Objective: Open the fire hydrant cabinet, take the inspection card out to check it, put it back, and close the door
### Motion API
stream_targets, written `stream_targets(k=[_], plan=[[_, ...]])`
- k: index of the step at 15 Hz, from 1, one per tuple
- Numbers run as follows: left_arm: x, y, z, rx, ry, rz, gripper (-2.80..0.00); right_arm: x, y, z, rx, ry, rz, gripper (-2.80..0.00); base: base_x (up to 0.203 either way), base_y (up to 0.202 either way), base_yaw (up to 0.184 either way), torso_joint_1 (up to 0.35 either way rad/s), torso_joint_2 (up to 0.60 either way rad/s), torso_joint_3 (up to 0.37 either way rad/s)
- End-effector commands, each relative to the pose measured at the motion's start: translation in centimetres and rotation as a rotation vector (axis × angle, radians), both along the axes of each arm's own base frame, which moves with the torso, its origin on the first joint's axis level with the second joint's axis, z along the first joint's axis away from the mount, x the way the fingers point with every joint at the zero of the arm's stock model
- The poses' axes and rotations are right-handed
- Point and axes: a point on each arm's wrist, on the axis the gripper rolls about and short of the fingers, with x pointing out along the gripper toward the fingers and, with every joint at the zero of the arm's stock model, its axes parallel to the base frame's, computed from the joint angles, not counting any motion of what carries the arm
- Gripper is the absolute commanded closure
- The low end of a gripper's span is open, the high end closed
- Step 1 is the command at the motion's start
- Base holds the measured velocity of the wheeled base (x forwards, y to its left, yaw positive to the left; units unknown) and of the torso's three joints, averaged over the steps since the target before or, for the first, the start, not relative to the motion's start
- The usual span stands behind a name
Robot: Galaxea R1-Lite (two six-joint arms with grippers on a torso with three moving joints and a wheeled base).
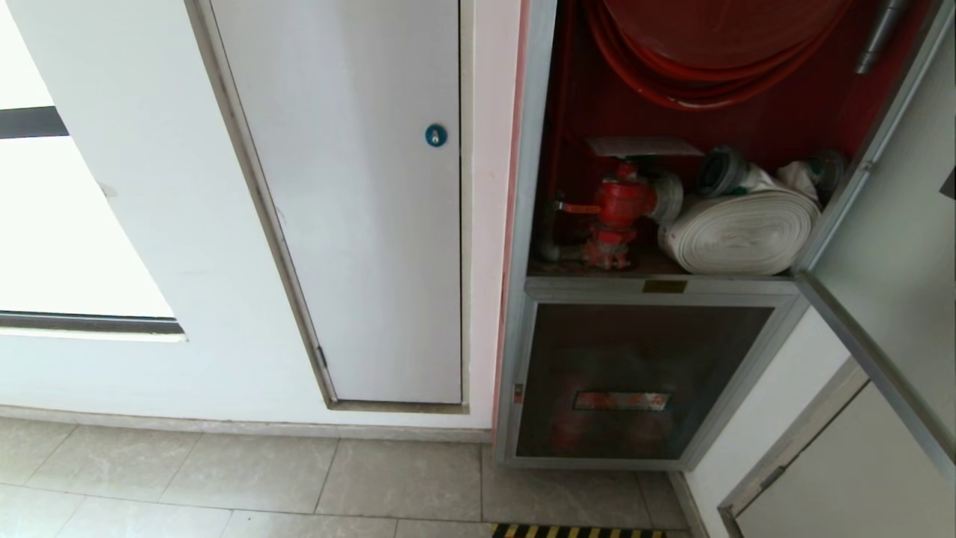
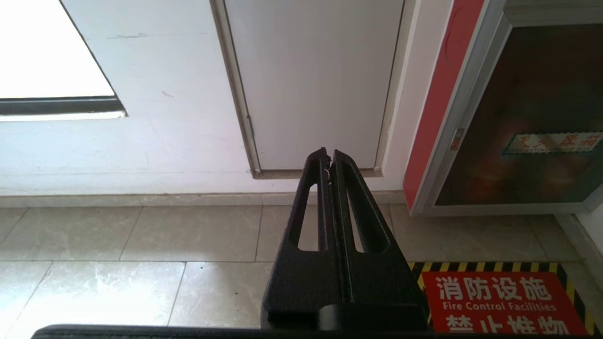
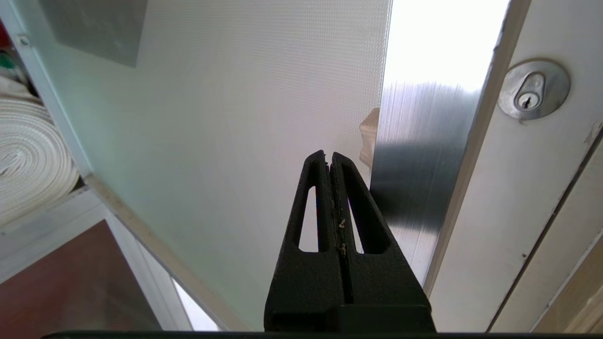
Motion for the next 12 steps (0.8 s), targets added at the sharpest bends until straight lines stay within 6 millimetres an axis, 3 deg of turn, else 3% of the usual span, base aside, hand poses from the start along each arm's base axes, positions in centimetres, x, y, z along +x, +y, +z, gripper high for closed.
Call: stream_targets(k=[1, 12], plan=[[0.0, 0.0, 0.0, 0.0, 0.001, 0.0, 0.0, -0.2, -0.3, 0.2, -0.009, -0.007, -0.017, 0.0, 0.0, 0.0, 0.0, 0.0, 0.0, 0.0], [0.0, 0.0, 0.0, 0.0, 0.001, 0.0, 0.0, -0.6, -1.4, 0.5, 0.023, -0.009, -0.013, 0.0, 0.0, 0.0, 0.0, 0.0, 0.0, 0.0]])
